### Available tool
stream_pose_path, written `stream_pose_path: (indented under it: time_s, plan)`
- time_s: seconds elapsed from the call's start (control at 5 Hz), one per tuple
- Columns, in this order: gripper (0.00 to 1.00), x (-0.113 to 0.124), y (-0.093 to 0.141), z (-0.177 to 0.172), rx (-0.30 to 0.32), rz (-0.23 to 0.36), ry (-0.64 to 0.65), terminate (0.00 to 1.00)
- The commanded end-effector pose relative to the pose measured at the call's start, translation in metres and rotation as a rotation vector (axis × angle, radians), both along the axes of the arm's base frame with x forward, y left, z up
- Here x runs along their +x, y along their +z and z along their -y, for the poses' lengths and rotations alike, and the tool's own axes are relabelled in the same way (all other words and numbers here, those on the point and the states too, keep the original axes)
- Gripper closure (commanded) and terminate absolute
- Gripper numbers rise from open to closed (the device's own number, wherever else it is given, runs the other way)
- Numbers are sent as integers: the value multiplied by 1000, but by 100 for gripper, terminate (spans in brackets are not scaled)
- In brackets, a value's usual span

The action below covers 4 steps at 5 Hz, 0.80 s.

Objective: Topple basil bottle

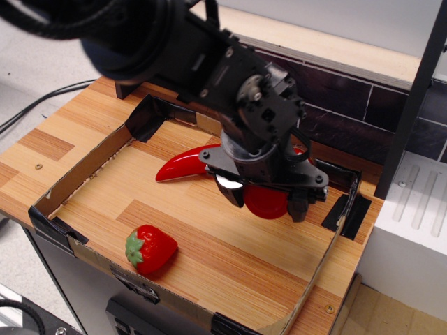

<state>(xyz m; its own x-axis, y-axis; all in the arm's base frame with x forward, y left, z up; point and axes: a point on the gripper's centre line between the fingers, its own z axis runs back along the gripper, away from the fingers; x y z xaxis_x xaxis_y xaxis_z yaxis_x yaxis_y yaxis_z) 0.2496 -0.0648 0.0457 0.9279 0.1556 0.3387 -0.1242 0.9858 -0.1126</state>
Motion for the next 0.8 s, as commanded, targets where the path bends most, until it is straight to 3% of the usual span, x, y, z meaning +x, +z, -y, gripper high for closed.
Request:
stream_pose_path:
  time_s: [0.0, 0.2, 0.6]
  plan:
    - [100, 5, -1, 3, -35, -151, 26, 0]
    - [0, 10, -8, 7, -24, -218, 47, 0]
    - [0, 14, -9, 6, 3, -237, 53, 0]
